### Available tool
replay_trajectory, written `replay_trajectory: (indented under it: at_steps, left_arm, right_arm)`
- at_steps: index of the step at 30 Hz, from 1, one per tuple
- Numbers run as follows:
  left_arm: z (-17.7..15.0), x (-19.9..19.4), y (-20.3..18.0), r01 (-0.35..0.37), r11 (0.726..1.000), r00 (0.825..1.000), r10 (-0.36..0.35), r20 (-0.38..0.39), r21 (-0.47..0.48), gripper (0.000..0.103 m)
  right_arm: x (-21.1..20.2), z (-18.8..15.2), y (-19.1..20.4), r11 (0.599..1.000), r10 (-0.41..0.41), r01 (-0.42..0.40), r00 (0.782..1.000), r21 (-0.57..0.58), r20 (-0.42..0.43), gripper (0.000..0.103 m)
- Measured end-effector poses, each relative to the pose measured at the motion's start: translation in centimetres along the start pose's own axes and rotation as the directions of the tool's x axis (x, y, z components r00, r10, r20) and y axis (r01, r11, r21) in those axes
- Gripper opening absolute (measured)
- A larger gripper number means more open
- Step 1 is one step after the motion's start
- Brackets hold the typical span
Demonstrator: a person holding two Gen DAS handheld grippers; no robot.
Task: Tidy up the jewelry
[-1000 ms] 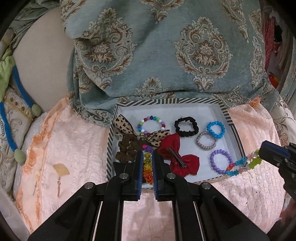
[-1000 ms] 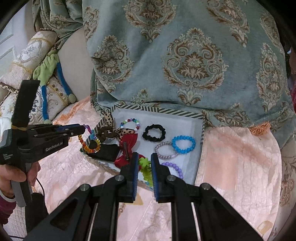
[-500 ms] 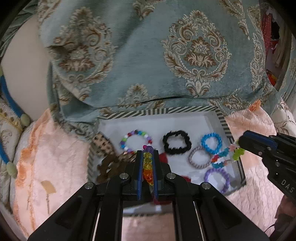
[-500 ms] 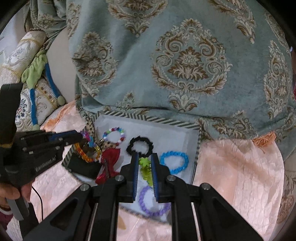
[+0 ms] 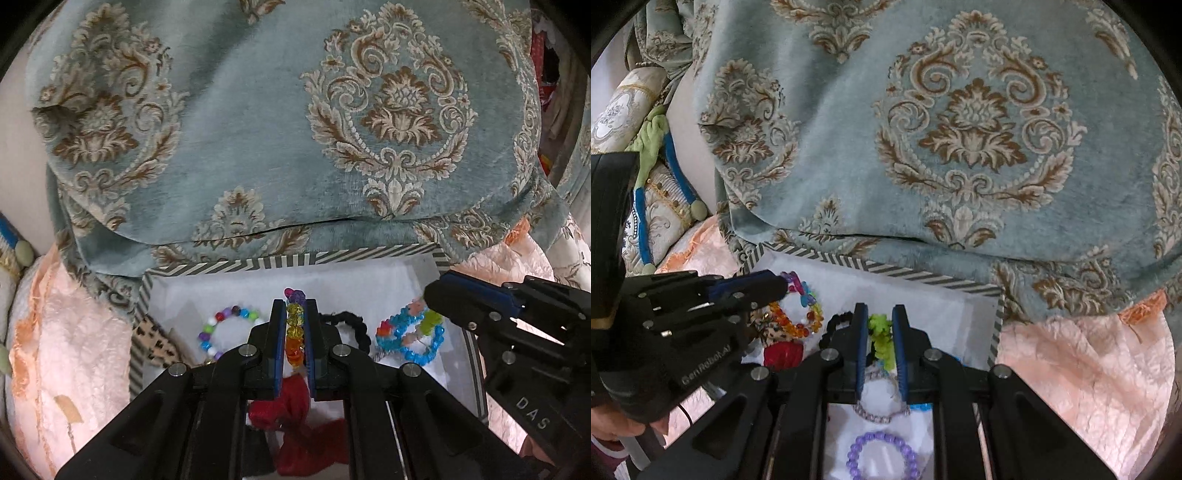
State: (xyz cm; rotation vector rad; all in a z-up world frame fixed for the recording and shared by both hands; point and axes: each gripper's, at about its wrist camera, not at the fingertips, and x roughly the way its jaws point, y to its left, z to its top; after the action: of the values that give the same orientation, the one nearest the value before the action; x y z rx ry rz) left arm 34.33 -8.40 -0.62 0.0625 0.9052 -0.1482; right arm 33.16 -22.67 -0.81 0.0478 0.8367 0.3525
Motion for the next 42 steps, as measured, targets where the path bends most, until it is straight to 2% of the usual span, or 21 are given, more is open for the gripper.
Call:
replay_trajectory:
  at_steps: [7, 15, 20, 22, 23, 24, 25, 26, 33, 36, 38, 42]
  left_arm:
    - [0.5, 2.3, 2.3, -0.012, 0.999, 1.000, 0.011, -0.011, -0.051, 0.000]
    - [-1.1, 5.4, 6.3, -0.047, 0.989, 0.996, 0.036, -0.080, -0.143, 0.000]
    - [-1.8, 6.0, 6.2, -0.050, 0.990, 0.994, 0.037, -0.100, -0.131, 0.000]
    - [-2.2, 5.9, 5.9, -0.046, 0.991, 0.995, 0.034, -0.099, -0.125, 0.000]
    - [-2.3, 5.8, 5.8, -0.050, 0.992, 0.994, 0.038, -0.100, -0.120, 0.000]
    - [-2.5, 5.7, 5.6, -0.055, 0.992, 0.994, 0.043, -0.103, -0.114, 0.003]
    - [-2.8, 5.5, 5.2, -0.055, 0.992, 0.994, 0.044, -0.104, -0.112, 0.007]
    - [-3.1, 5.4, 5.0, -0.051, 0.992, 0.994, 0.039, -0.105, -0.112, 0.015]
    - [-6.1, 2.3, 3.6, -0.035, 0.994, 0.995, 0.024, -0.098, -0.108, 0.016]
    - [-7.8, 0.1, 2.8, -0.036, 0.995, 0.997, 0.029, -0.075, -0.095, 0.016]
    - [-9.0, -1.2, 2.4, -0.037, 0.994, 0.997, 0.030, -0.069, -0.101, 0.016]
    - [-10.0, -3.7, 3.1, -0.032, 0.993, 0.998, 0.025, -0.058, -0.118, 0.016]
  right_arm:
    - [2.0, 1.0, -1.5, 0.999, 0.022, -0.023, 1.000, 0.043, 0.012, 0.013]
    - [5.0, -0.6, -4.3, 0.991, -0.110, 0.114, 0.992, 0.064, -0.058, 0.013]
    - [7.1, -2.1, -4.1, 0.987, -0.152, 0.156, 0.982, 0.027, -0.108, 0.013]
    - [7.5, -2.4, -3.7, 0.984, -0.173, 0.176, 0.977, 0.011, -0.122, 0.020]
    - [7.4, -2.5, -3.6, 0.984, -0.174, 0.176, 0.977, 0.011, -0.120, 0.023]
    - [7.0, -2.8, -3.6, 0.985, -0.168, 0.171, 0.979, 0.017, -0.115, 0.031]
    - [6.5, -3.2, -3.5, 0.987, -0.155, 0.159, 0.982, 0.032, -0.108, 0.040]
    - [6.1, -3.5, -3.4, 0.987, -0.148, 0.153, 0.983, 0.041, -0.105, 0.043]
    - [2.7, -6.5, -2.2, 0.989, -0.122, 0.128, 0.989, 0.076, -0.088, 0.046]
    - [1.3, -7.8, -1.2, 0.987, -0.125, 0.133, 0.988, 0.085, -0.092, 0.053]
    - [0.4, -9.0, -0.3, 0.987, -0.129, 0.137, 0.987, 0.082, -0.094, 0.054]
    - [-1.8, -10.2, 0.7, 0.985, -0.115, 0.125, 0.990, 0.117, -0.085, 0.054]
